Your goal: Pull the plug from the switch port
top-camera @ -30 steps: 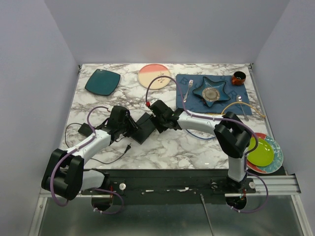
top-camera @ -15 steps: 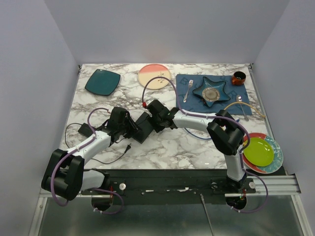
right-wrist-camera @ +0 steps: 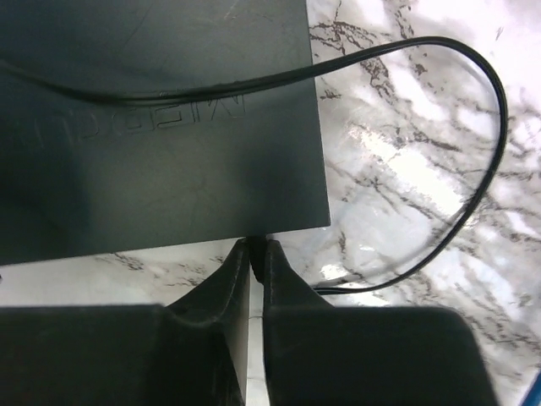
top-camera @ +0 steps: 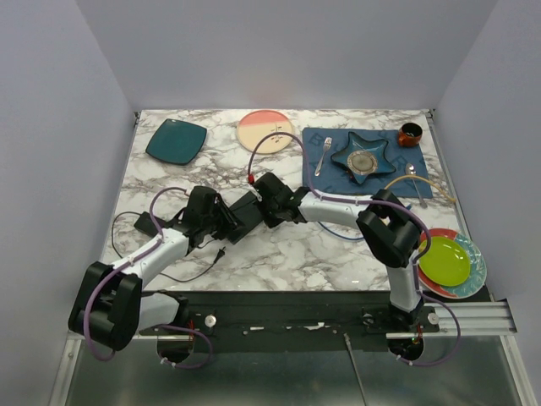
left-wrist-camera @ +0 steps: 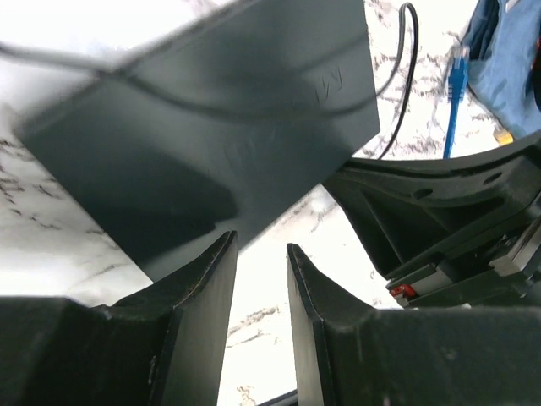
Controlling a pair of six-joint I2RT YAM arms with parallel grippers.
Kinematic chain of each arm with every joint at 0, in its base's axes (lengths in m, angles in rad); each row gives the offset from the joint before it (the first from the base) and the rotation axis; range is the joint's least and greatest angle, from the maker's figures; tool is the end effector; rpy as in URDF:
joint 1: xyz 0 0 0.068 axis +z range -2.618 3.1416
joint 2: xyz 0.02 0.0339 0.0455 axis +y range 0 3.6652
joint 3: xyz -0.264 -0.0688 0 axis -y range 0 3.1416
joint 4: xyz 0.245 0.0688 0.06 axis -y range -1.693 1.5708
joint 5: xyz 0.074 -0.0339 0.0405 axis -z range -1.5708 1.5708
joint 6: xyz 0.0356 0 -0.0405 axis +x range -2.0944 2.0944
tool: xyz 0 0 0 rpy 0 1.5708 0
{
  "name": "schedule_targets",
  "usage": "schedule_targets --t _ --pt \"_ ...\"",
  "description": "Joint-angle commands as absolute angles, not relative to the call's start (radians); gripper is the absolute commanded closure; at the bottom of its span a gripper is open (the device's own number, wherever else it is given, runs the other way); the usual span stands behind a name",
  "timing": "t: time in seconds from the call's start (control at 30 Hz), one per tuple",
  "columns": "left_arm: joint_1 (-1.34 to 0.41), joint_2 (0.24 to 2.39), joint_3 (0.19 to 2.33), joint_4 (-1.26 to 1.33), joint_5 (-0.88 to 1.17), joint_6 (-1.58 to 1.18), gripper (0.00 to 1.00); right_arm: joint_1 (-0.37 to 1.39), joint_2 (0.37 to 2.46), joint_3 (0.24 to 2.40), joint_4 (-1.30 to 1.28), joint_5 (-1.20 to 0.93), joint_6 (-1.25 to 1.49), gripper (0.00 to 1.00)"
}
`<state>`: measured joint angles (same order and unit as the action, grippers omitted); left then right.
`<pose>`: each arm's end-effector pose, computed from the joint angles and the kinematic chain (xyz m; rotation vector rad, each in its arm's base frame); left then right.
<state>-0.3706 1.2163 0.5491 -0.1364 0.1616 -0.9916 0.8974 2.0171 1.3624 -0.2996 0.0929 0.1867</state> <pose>0.2158 -0.0900 0.1781 -0.6932 2.4306 -0.8009 0.2696 0.3326 0.1608 -0.8515 2.4029 0.3172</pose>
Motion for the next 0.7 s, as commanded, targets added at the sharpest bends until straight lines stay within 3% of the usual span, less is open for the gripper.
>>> schedule_targets --t 0.0,0.13,0.5,0.6,0.67 --pt "-0.39 1.177 0.52 -0.121 0.235 -0.994 0.59 0.903 1.987 1.298 -0.276 -0.03 0.382 0.93" --pt "-0.417 1.175 0.511 -0.118 0.242 -0.996 0.59 0.911 1.976 1.261 -0.25 -0.098 0.466 0.96" --pt "-0.437 1.288 0.592 -0.123 0.147 -0.966 0.58 0.951 1.918 1.21 -0.298 -0.037 0.494 0.98" --pt "-0.436 1.344 0.636 -0.133 0.127 -0.948 0.59 0.96 1.907 1.203 -0.308 -0.006 0.486 0.88" --pt "-0.436 1.382 0.65 -0.143 0.12 -0.942 0.58 0.96 1.908 1.206 -0.316 0.034 0.48 0.74"
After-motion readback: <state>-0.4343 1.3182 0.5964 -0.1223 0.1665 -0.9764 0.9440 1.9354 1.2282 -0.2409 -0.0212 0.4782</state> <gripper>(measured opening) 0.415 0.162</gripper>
